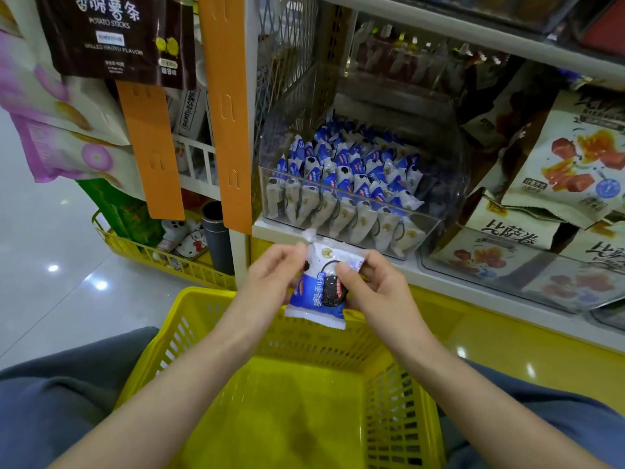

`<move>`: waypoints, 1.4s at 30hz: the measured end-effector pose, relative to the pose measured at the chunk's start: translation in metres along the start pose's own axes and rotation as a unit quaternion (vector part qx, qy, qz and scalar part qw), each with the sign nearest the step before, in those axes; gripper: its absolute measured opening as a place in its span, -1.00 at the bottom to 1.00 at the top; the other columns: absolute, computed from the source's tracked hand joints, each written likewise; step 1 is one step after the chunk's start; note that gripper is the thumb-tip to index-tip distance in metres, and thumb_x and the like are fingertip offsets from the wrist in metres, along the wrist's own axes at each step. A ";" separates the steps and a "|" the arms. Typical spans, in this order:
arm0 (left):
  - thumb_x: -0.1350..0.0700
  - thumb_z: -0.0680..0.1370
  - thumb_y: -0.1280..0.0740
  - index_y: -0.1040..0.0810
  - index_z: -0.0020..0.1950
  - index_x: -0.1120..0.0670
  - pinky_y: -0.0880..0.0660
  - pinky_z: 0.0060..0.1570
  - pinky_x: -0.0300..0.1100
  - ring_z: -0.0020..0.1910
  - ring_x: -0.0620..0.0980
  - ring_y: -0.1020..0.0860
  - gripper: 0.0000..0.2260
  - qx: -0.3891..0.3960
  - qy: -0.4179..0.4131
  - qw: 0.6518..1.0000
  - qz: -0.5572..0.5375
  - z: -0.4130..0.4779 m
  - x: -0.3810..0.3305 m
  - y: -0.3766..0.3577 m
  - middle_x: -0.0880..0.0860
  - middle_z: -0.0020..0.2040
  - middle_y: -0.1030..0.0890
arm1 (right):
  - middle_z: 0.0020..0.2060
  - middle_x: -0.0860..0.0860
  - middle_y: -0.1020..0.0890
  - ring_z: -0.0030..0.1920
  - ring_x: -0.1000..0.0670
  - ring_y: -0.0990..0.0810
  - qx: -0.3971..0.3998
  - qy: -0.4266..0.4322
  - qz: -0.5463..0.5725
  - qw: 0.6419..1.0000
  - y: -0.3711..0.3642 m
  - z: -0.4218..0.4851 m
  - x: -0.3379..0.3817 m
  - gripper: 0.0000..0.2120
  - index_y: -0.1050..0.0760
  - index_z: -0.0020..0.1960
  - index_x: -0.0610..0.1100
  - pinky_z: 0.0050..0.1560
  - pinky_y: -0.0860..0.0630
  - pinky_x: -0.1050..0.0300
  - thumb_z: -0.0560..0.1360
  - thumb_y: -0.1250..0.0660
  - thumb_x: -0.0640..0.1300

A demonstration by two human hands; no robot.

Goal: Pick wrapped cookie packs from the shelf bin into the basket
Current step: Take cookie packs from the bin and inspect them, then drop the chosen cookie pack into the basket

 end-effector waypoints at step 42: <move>0.14 0.59 -0.21 -0.36 0.30 0.18 -0.39 0.11 -0.07 0.18 0.12 -0.45 -0.70 0.184 0.240 0.790 0.533 -0.018 0.381 -0.011 0.18 0.23 -0.43 | -0.29 0.27 -0.52 -0.25 0.35 -0.54 -0.224 -0.094 -0.274 0.931 0.161 -0.056 -0.203 -0.76 -0.40 0.25 0.05 -0.31 -0.41 0.52 0.61 -0.11 -0.07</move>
Point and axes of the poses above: each hand's wrist, its own z-axis towards the middle knuckle, its own y-axis out of the back of the hand, x = y × z, the point moved 9 cm from there along z, towards the middle knuckle
